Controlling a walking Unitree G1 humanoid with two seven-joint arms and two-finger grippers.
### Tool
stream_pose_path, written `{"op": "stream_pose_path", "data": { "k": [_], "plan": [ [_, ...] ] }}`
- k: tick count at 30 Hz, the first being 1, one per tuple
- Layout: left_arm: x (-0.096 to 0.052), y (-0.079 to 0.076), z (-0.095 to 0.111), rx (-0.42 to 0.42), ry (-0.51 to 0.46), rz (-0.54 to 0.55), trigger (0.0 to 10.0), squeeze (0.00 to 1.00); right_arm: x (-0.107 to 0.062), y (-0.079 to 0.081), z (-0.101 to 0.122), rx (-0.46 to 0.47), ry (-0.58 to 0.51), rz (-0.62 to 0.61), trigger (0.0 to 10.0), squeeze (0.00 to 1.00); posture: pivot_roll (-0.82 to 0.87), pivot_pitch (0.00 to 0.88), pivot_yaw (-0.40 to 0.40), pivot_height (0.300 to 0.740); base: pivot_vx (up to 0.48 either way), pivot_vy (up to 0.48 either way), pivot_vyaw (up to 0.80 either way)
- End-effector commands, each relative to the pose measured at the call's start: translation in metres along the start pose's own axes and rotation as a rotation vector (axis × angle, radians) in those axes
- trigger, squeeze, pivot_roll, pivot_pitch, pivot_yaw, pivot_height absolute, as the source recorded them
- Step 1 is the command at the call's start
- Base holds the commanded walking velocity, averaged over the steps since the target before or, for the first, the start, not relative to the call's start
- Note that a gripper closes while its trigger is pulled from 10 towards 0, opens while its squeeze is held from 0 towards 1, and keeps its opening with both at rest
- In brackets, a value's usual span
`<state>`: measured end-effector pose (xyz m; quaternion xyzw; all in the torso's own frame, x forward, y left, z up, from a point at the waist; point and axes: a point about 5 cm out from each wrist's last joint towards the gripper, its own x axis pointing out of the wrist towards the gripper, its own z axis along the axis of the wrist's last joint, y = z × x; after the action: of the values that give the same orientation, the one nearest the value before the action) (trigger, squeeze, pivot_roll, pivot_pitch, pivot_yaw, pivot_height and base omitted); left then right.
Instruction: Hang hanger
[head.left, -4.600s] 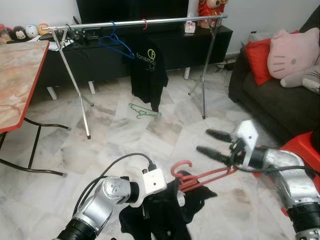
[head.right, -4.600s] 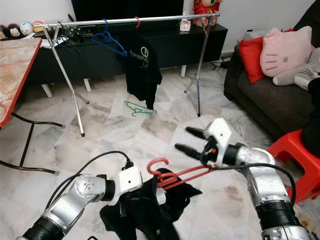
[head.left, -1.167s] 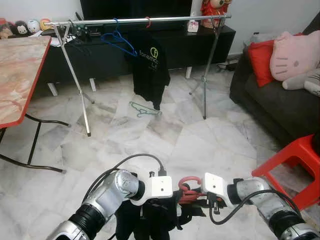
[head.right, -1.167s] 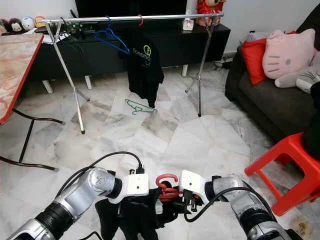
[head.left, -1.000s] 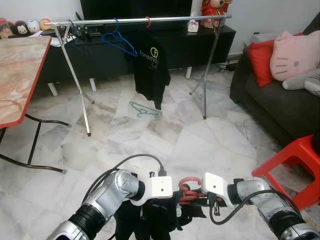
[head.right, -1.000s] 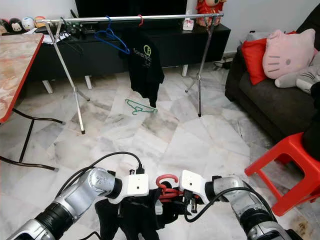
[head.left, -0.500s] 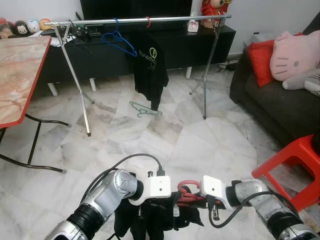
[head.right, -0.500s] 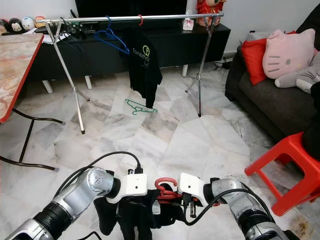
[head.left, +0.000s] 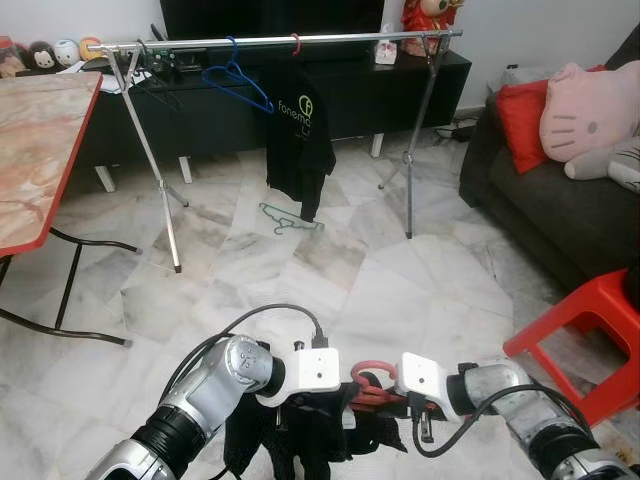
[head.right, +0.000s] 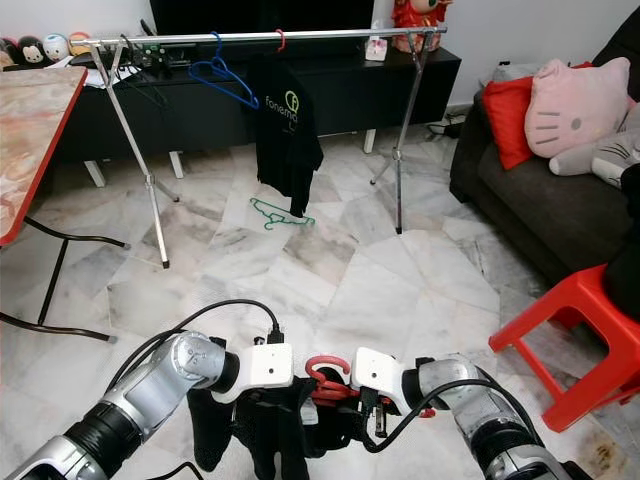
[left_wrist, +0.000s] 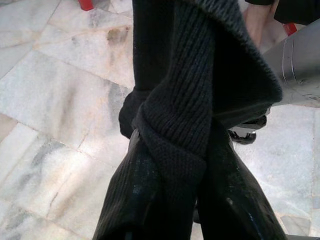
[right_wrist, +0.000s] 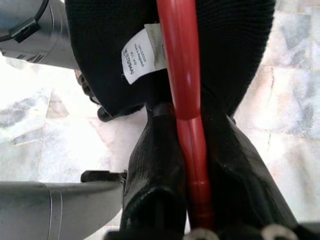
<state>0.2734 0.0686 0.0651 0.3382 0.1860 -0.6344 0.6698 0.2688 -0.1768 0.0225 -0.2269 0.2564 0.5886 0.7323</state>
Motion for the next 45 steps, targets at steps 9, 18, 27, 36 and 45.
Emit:
{"op": "stream_pose_path", "data": {
  "k": [9, 18, 27, 36, 45],
  "plan": [
    [-0.006, 0.011, 0.014, 0.093, -0.033, 0.063, 10.0, 1.00, -0.006, -0.016, 0.009, 0.030, -0.075, -0.156, 0.0, 0.00, -0.07, 0.000, -0.075, 0.740, 0.000, 0.000, 0.00],
    [-0.023, 0.025, 0.010, 0.134, 0.001, 0.152, 10.0, 1.00, -0.004, -0.012, 0.004, 0.058, -0.076, -0.174, 0.0, 0.00, -0.06, 0.000, -0.077, 0.740, 0.000, 0.000, 0.00],
    [-0.036, 0.049, 0.022, 0.172, -0.046, 0.351, 10.0, 1.00, -0.007, -0.017, 0.000, 0.114, -0.101, -0.283, 0.0, 0.00, -0.06, 0.000, -0.078, 0.740, 0.000, 0.000, 0.00],
    [-0.051, 0.072, 0.024, 0.142, -0.109, 0.676, 10.0, 1.00, -0.011, -0.018, -0.006, 0.185, -0.135, -0.393, 0.0, 0.00, -0.06, 0.000, -0.072, 0.740, 0.000, 0.000, 0.00],
    [-0.051, 0.075, 0.016, 0.029, -0.152, 0.889, 10.0, 0.00, -0.019, -0.033, -0.001, 0.255, -0.217, -0.641, 0.0, 0.00, -0.05, 0.000, -0.064, 0.740, 0.000, 0.000, 0.00]
  ]
}}
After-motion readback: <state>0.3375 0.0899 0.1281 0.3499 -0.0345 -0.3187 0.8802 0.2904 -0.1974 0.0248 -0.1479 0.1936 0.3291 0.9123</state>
